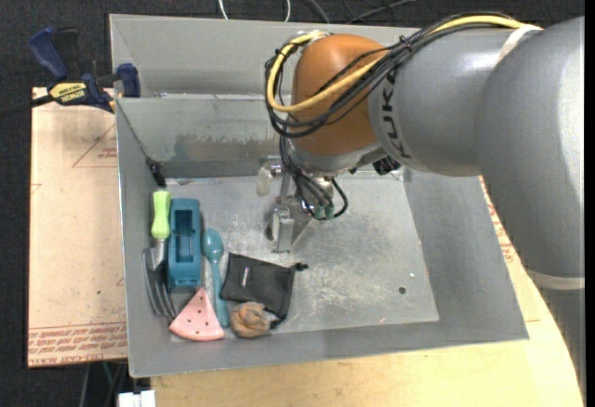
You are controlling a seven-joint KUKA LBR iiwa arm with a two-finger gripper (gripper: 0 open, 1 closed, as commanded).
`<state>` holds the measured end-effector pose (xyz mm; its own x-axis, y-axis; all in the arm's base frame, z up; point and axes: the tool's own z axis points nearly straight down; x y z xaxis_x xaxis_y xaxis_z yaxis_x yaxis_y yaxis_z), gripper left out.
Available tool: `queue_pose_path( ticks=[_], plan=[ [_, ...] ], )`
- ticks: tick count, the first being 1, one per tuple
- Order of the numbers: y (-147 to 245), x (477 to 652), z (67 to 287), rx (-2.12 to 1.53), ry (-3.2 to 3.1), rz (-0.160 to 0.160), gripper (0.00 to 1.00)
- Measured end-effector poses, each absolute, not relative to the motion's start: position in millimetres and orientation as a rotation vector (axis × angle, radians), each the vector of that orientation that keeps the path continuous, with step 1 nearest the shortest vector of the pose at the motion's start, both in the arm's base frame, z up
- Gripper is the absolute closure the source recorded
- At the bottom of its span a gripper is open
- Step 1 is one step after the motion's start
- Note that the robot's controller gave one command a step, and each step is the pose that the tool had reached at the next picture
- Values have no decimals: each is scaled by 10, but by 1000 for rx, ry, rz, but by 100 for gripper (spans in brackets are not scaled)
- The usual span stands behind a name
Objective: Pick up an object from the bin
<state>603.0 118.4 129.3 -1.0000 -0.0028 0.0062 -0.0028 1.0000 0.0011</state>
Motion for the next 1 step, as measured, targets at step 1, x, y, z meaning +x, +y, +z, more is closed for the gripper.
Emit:
queue_pose_path(
  ticks=[1],
  plan=[
    [1179, 6048, 1343, 1, -3143, -3, 0]
  ],
)
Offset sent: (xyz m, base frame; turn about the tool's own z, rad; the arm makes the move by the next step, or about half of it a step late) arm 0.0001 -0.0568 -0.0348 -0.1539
